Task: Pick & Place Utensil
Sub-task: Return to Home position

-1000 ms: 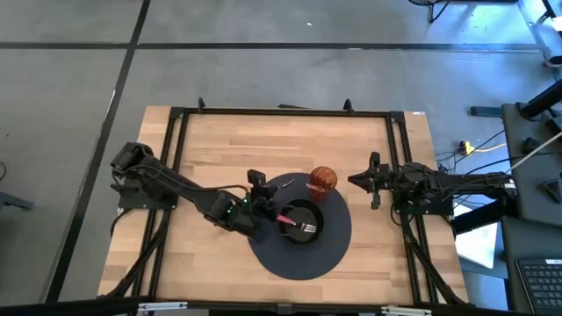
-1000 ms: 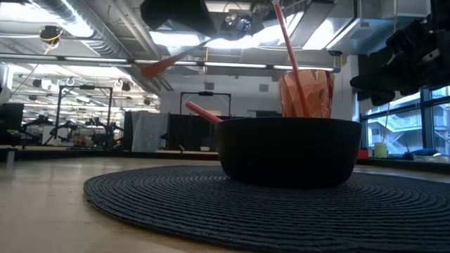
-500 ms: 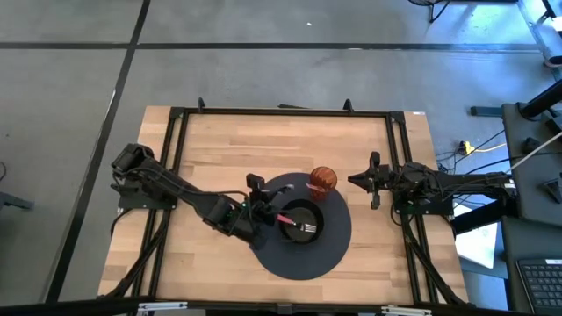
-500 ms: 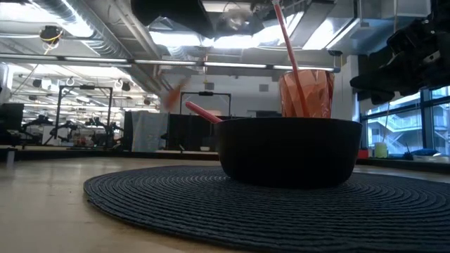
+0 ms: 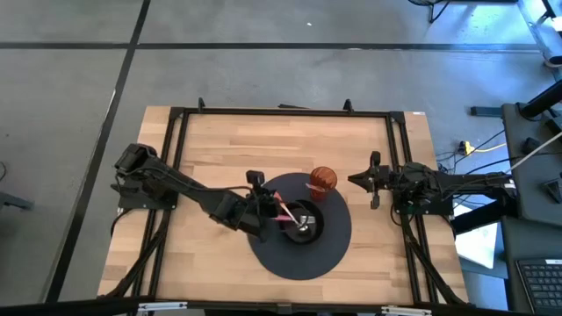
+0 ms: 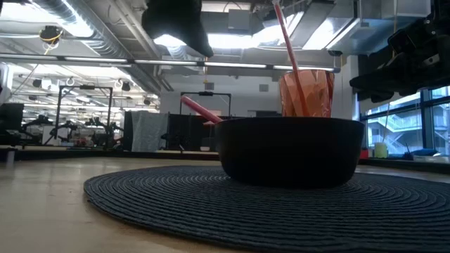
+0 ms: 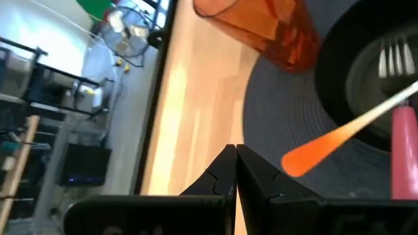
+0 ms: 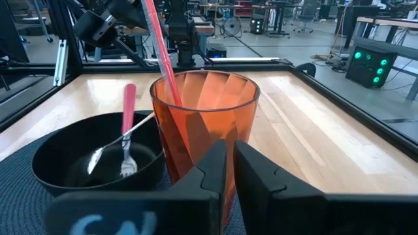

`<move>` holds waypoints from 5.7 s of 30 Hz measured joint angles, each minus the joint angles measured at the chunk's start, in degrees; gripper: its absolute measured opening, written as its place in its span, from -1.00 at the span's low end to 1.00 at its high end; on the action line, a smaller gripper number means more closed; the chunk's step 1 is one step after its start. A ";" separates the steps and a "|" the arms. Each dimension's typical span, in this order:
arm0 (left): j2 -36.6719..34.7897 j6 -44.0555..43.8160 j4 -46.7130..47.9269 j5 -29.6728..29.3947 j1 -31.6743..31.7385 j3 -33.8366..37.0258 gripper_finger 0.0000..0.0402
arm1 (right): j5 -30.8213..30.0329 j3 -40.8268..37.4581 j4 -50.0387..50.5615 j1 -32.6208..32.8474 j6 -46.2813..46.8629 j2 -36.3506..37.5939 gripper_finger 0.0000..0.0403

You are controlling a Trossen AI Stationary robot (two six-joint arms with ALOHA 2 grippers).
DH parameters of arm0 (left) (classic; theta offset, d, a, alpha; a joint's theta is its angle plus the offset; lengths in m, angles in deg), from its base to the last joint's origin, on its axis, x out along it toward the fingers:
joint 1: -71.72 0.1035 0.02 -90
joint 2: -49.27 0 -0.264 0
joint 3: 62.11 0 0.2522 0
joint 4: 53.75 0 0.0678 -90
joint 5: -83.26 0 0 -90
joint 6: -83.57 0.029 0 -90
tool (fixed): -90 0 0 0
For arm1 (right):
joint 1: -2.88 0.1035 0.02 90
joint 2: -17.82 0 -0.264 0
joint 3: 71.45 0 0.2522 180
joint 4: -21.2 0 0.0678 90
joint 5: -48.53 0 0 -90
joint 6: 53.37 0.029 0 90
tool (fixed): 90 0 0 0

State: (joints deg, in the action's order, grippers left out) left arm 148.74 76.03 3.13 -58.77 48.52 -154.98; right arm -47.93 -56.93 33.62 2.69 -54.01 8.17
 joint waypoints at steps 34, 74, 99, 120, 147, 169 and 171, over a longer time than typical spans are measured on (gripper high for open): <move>-45.06 19.73 -42.99 32.72 13.20 40.75 -0.99 | 0.02 0.00 0.00 0.00 0.09 0.02 -0.85; -96.49 27.49 -46.05 38.41 13.91 71.14 -0.99 | 8.70 4.20 0.57 -0.20 -4.33 9.49 -0.99; -99.31 23.07 -44.41 48.09 25.99 78.62 -0.99 | 11.21 3.78 2.28 -0.20 -1.96 9.49 -0.96; -98.93 21.17 -43.79 51.69 26.22 78.60 -0.99 | 10.55 -0.44 -2.16 -0.17 -0.78 9.49 -0.98; -94.94 17.53 -43.74 51.62 30.85 78.60 -0.98 | 10.12 -0.37 -0.26 -0.20 -2.91 9.46 -1.00; -94.49 17.26 -43.74 51.62 30.85 78.62 -0.98 | 10.14 -0.35 -0.50 -0.18 -2.40 9.44 -0.94; -94.49 17.25 -43.74 51.53 30.85 78.62 -0.98 | 10.14 -0.35 -0.50 -0.20 -2.41 9.45 -0.92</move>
State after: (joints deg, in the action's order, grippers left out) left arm 54.25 93.28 -40.61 -7.23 79.38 -76.36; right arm -37.79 -57.28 33.12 2.50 -56.43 17.62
